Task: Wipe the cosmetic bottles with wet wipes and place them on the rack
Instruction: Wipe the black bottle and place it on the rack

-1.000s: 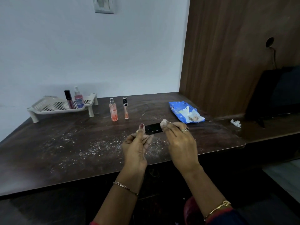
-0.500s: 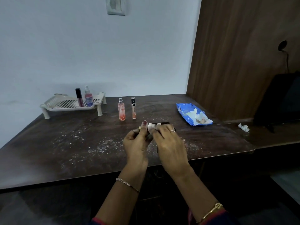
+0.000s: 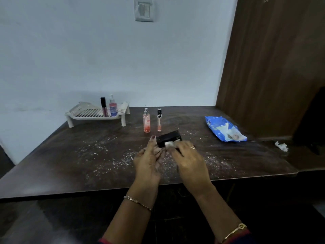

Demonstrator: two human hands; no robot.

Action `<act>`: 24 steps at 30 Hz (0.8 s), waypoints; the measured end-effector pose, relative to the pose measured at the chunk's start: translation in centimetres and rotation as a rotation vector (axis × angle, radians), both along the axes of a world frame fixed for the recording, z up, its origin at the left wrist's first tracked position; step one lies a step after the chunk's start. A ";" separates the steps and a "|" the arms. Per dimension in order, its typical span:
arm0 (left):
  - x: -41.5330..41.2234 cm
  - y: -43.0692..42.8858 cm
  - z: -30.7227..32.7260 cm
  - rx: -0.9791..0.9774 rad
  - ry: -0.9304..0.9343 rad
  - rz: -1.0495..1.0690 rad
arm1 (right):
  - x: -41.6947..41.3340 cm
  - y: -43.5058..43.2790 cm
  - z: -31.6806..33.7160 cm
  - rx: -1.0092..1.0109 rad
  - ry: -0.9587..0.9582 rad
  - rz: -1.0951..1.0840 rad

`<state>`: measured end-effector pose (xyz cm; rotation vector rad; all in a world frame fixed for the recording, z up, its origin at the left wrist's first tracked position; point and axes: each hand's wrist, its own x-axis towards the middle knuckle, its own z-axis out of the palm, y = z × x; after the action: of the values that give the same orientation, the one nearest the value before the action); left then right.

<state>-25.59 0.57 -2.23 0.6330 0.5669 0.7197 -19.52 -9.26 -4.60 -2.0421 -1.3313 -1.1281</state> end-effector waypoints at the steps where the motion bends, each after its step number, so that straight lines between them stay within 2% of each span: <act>1: -0.3 0.6 0.1 -0.028 0.014 -0.008 | 0.7 -0.3 -0.3 0.062 0.053 -0.023; 4: -1.2 1.8 0.5 -0.079 0.031 -0.019 | 2.3 -0.8 -0.5 0.289 0.209 -0.058; 8: -1.5 1.9 0.2 -0.124 0.019 -0.020 | 0.8 0.6 0.8 0.396 0.217 -0.011; 10: -1.2 1.7 0.2 -0.139 0.001 -0.037 | -0.7 1.7 1.2 0.349 0.109 0.013; 13: -1.1 1.1 0.6 -0.140 -0.021 -0.116 | -1.8 3.4 0.8 0.136 -0.096 0.050; 16: -1.4 1.1 0.7 -0.125 0.012 -0.144 | -1.1 3.5 0.7 0.069 -0.131 0.062; 19: -1.6 1.8 0.3 -0.107 0.047 -0.157 | -0.3 2.8 1.6 0.238 0.054 0.046; 21: -1.8 1.7 0.1 -0.090 0.078 -0.179 | 0.1 2.7 2.3 0.372 0.283 0.093; 24: -2.1 1.6 0.1 -0.054 0.098 -0.234 | 0.4 2.9 3.4 0.524 0.719 0.280</act>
<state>-27.66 2.19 -2.14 0.6743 0.5890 0.4540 -19.11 -6.36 -1.23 -1.5723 -0.8066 -0.4619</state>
